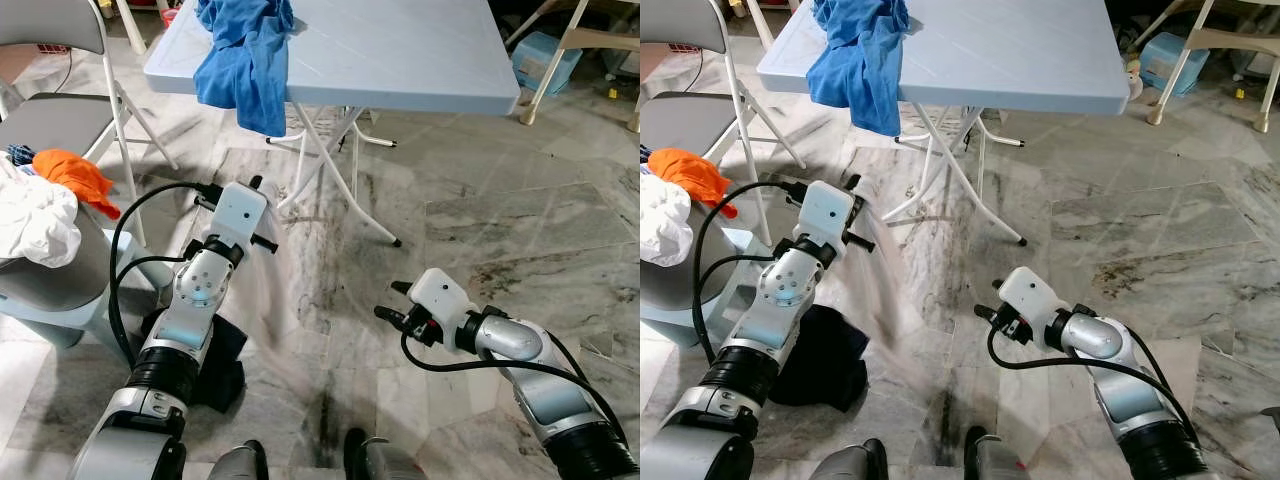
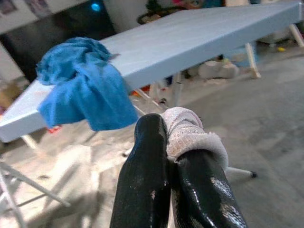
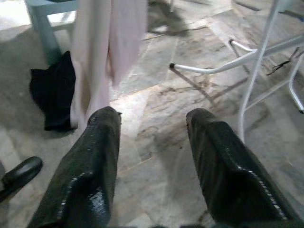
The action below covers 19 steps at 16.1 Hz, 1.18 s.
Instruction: Hang hanger
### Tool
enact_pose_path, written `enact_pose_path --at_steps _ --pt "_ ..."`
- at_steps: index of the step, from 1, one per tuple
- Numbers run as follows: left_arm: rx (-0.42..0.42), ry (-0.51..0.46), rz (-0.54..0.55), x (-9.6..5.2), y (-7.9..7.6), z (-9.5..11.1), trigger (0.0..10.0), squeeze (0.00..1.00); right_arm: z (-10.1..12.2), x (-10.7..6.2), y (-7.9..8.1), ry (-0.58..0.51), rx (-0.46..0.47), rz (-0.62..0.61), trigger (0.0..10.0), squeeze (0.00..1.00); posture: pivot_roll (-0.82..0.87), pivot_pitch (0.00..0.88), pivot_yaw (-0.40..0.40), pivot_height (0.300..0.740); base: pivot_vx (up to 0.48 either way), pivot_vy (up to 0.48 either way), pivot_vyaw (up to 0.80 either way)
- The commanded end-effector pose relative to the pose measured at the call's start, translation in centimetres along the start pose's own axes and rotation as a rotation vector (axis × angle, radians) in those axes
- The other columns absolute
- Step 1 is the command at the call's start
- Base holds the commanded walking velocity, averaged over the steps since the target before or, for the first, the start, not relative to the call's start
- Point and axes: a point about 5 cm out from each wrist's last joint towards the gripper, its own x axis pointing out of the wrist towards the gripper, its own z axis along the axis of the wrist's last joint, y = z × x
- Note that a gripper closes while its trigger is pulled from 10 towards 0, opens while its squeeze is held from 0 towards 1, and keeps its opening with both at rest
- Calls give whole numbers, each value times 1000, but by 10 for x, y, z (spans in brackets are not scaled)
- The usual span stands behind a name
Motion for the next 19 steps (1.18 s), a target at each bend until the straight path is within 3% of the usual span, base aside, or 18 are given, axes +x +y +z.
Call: enact_pose_path --at_steps 1,4,7,9,12,15,17,18,19 --pt "-19 -47 -89 4 -7 8 0 0 -4 -1 -6 6 11 -61 10000 1000 -32 203 -16 740 0 0 0" --pt "-26 -72 -389 -10 -34 4 0 0 -4 4 -13 -23 79 -206 10000 1000 -30 204 -16 740 0 0 0" --pt "18 -42 -653 -38 -45 -10 0 0 -12 3 -22 -19 214 -400 10000 1000 -30 211 -15 740 0 0 0" --pt "44 -20 -697 -47 -43 -16 0 0 -15 2 -24 -23 285 -476 10000 1000 -30 212 -16 740 0 0 0" --pt "58 3 -731 -66 -36 -25 0 0 -28 -10 -32 -30 468 -703 10000 1000 -30 217 -15 740 0 0 0" --pt "115 16 -726 -73 -26 -31 0 0 -37 -15 -31 -5 515 -756 10000 1000 -29 220 -12 740 0 0 0" --pt "205 -2 -631 -65 -9 -27 0 0 -38 -17 -30 0 522 -768 10000 1000 -30 222 -6 740 0 0 0" --pt "204 -10 -585 -60 -5 -24 1373 0 -37 -16 -30 -1 524 -770 10000 1000 -30 222 -5 740 0 0 0" --pt "187 -34 -508 -50 2 -16 4784 0 -36 -15 -30 -5 529 -770 10000 1000 -29 223 -5 740 0 0 0"
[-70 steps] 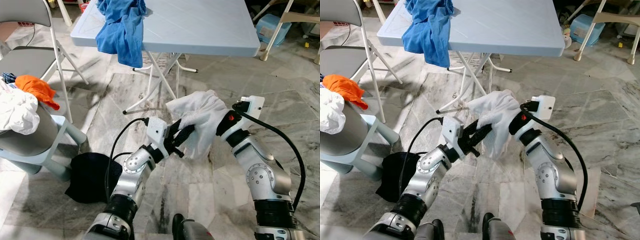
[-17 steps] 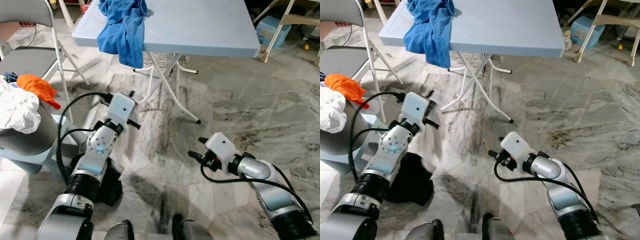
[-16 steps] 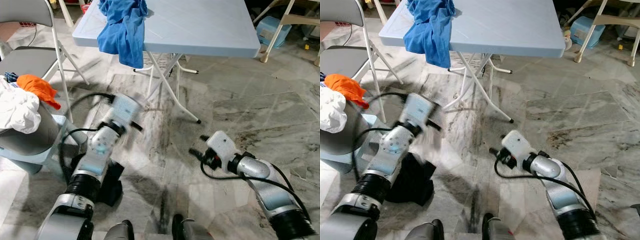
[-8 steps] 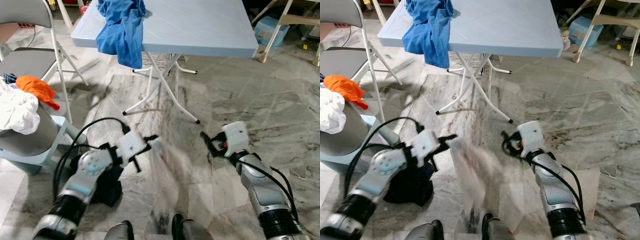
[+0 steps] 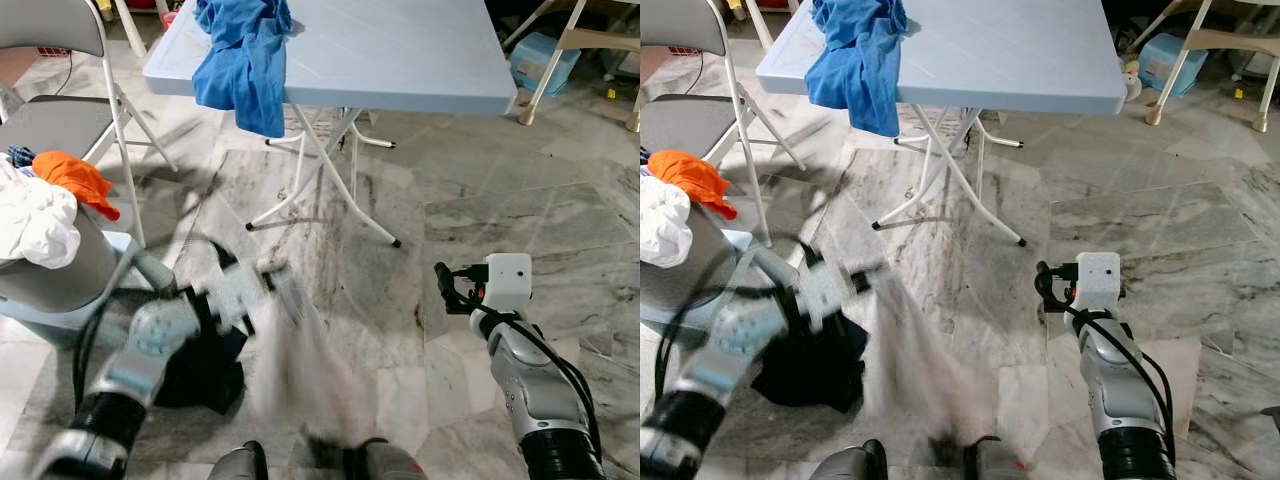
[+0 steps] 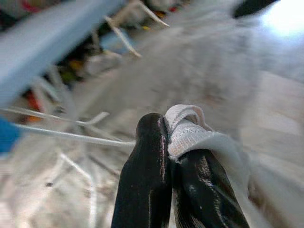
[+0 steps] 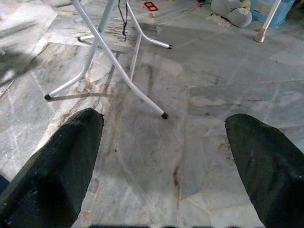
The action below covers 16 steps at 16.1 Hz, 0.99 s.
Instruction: Hang hanger
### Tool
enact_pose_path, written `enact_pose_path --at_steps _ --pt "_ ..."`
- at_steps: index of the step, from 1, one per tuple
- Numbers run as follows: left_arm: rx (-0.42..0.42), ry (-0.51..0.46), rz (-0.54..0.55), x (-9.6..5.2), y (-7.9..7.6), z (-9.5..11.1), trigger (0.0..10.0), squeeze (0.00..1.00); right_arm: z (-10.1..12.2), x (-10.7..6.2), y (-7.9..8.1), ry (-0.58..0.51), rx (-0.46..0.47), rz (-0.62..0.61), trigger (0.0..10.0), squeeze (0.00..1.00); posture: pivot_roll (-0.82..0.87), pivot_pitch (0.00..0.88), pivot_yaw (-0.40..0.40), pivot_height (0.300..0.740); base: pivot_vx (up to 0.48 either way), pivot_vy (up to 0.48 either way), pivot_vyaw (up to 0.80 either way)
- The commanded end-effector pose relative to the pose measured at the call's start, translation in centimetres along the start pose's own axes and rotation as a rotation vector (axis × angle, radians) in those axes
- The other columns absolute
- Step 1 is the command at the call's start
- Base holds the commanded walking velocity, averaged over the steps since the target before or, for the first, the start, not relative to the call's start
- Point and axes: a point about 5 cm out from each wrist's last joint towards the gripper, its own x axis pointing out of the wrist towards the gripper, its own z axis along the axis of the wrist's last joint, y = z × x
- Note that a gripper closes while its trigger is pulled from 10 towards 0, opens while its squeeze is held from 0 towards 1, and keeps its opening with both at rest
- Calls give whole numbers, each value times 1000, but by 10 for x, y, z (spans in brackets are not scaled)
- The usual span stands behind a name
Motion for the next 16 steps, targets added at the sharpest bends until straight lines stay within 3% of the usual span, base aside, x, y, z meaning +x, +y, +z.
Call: enact_pose_path --at_steps 1,2,4,7,11,15,16 --pt "-13 -17 74 1 10 4 7608 0 -4 -1 0 18 15 -9 10000 1000 -29 223 -5 740 0 0 0" --pt "-32 -21 101 3 14 6 10000 0 -4 -1 1 18 15 -4 10000 1000 -28 223 -6 740 0 0 0" --pt "-155 -44 264 12 29 12 10000 0 -4 -1 5 20 16 14 10000 1000 -23 222 -6 740 0 0 0" --pt "-299 -69 380 18 41 18 10000 0 0 1 11 2 19 35 10000 1000 -13 222 -1 740 0 0 0" --pt "-264 -41 440 21 53 25 10000 0 -1 1 22 7 26 111 10000 1000 4 226 12 740 0 0 0" --pt "-193 38 578 24 73 27 10000 0 0 -7 47 35 -1 399 10000 1000 3 227 15 740 0 0 0" --pt "-188 45 592 25 75 27 10000 0 0 -10 50 40 -8 448 10000 678 0 228 13 740 0 0 0"
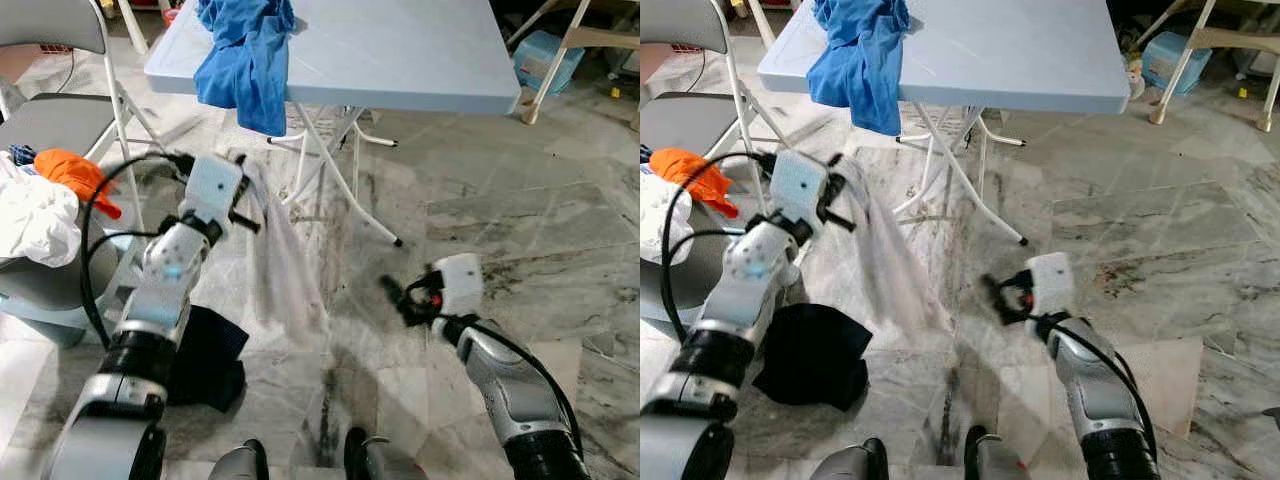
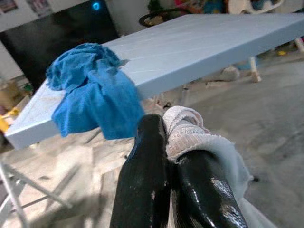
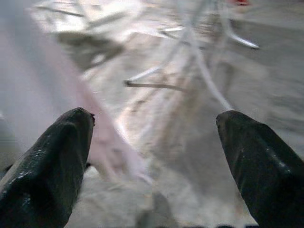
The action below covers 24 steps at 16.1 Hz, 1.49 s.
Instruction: Hang hanger
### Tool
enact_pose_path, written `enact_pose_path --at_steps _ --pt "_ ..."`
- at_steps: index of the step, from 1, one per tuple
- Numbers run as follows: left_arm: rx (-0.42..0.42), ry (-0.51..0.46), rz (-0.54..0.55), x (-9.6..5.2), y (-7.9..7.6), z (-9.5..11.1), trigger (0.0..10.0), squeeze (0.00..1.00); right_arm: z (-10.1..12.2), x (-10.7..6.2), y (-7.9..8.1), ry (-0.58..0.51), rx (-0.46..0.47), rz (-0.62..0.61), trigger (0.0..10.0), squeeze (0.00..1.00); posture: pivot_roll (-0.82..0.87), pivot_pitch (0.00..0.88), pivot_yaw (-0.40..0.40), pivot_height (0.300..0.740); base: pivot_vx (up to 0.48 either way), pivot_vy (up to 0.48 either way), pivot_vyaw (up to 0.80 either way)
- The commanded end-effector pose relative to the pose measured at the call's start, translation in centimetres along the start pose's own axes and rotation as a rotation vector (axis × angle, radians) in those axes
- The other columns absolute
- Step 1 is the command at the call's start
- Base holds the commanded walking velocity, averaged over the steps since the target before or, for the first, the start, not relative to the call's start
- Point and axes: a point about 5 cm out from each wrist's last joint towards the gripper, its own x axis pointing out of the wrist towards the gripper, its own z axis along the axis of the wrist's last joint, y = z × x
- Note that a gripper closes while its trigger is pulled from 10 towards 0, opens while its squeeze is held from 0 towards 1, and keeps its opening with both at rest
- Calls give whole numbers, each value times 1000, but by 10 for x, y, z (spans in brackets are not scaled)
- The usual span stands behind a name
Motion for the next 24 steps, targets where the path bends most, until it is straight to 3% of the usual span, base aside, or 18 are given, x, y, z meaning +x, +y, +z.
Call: enact_pose_path --at_steps 1,5,8,10,13,14,16,19,21,24 --pt "3 3 15 1 5 2 10000 0 -2 -6 3 17 -8 70 10000 0 -3 228 11 740 0 0 0" --pt "-54 -50 -50 10 -9 16 10000 0 1 -12 11 32 -37 247 10000 0 -6 230 0 740 0 0 0" --pt "-68 -75 -62 14 -20 22 10000 0 0 -12 15 62 -59 314 10000 0 -2 229 -11 740 0 0 0" --pt "-28 -36 12 19 -24 20 10000 0 -1 -13 19 76 -78 345 10000 0 0 227 -20 740 0 0 0" --pt "-62 23 165 22 -25 14 10000 0 1 -4 6 65 -115 200 10000 0 -5 226 -22 740 0 0 0" --pt "-101 22 152 23 -30 15 10000 0 4 -1 -3 49 -106 111 10000 0 -7 226 -22 740 0 0 0" --pt "-93 31 149 23 -34 14 10000 0 9 1 -13 18 -94 4 10000 0 -9 225 -18 740 0 0 0" --pt "-138 96 133 14 -41 -1 10000 0 14 -1 -22 -48 -11 -137 10000 0 -14 223 -15 740 0 0 0" --pt "-165 154 119 -1 -47 -16 10000 0 13 -4 -25 -81 26 -213 10000 0 -27 223 -12 740 0 0 0" --pt "-238 280 92 -41 -59 -50 10000 0 1 -22 -33 -99 124 -372 10000 0 -38 229 -5 740 0 0 0"
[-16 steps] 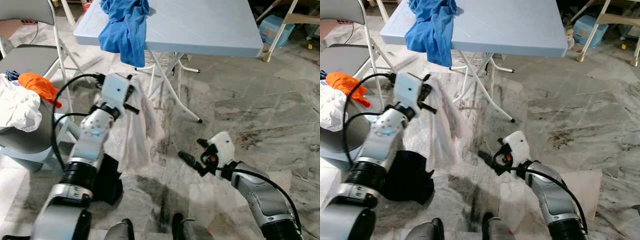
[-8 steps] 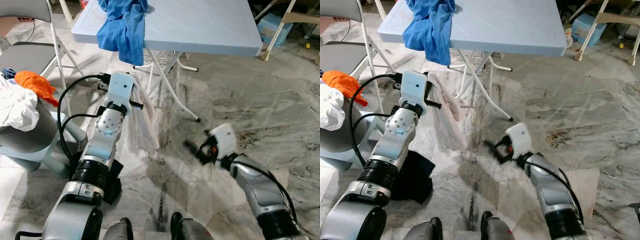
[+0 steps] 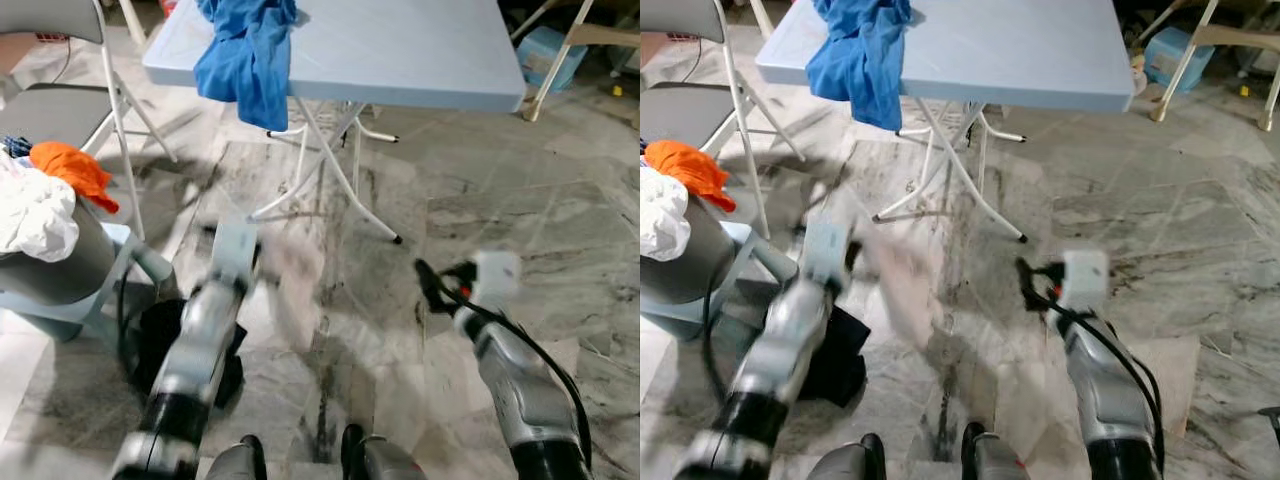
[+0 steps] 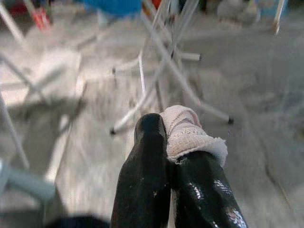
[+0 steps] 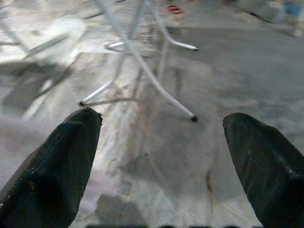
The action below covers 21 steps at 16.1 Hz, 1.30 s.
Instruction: Hang hanger
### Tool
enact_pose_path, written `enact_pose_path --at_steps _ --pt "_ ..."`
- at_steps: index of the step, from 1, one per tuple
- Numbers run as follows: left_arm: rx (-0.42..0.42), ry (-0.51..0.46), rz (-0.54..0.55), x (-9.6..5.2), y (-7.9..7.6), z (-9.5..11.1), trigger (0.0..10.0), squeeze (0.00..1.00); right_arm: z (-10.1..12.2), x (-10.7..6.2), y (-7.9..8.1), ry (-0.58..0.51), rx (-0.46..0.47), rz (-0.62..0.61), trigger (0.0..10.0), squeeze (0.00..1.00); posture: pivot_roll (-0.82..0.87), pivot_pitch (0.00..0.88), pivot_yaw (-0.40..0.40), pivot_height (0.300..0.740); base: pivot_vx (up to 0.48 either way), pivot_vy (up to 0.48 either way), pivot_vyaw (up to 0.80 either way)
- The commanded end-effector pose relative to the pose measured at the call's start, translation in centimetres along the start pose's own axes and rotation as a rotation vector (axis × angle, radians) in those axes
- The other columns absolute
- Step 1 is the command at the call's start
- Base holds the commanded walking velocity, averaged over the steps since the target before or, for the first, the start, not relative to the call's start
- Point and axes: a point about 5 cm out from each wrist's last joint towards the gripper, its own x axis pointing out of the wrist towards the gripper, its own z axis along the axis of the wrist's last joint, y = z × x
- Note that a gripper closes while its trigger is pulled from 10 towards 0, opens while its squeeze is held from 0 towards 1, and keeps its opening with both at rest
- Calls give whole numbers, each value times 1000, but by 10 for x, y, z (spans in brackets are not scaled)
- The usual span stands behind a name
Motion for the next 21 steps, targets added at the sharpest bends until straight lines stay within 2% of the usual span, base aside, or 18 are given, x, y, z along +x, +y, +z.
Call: enact_pose_path --at_steps 1,2,3,4,5,7,9,10,11,13,16,19,21 --pt "4 -34 0 -2 1 9 10000 0 1 -5 -5 -11 16 -36 10000 0 -40 228 -4 740 0 0 0" --pt "17 -19 23 -14 6 -6 10000 0 -6 -15 -14 -9 55 -113 10000 0 -46 226 3 740 0 0 0" --pt "-18 9 20 -22 8 -17 10000 0 -10 -22 -18 -10 90 -161 10000 0 -50 221 9 740 0 0 0" --pt "-10 50 43 -32 10 -27 10000 0 -13 -28 -21 -17 116 -209 10000 0 -55 216 11 740 0 0 0" --pt "-7 87 16 -44 9 -39 10000 0 -16 -35 -19 -27 121 -256 10000 0 -63 206 6 740 0 0 0" --pt "35 114 -28 -56 8 -52 10000 0 -20 -38 -15 -39 161 -310 10000 0 -40 184 19 740 0 0 0" --pt "56 99 -36 -60 11 -53 10000 0 -20 -37 -11 -42 141 -300 10000 0 -18 176 34 740 0 0 0" --pt "39 127 -15 -65 15 -59 10000 0 -29 -37 -17 -13 161 -329 10000 0 -20 175 34 740 0 0 0" --pt "24 131 -14 -66 17 -58 10000 0 -27 -36 -19 -18 177 -344 10000 0 -20 175 28 740 0 0 0" --pt "18 115 -47 -64 11 -54 10000 0 -27 -36 -19 -9 145 -310 10000 0 -22 163 25 740 0 0 -350" --pt "-22 65 -68 -48 1 -39 10000 0 -24 -32 -22 -22 148 -314 10000 0 -35 140 28 740 0 0 -800" --pt "-41 30 -102 -38 0 -24 10000 0 -18 -29 -17 -43 157 -305 10000 0 -53 145 41 740 0 0 -800" --pt "-42 30 -110 -33 1 -22 10000 0 -18 -28 -17 -49 168 -326 10000 0 -62 149 41 740 0 0 -800"
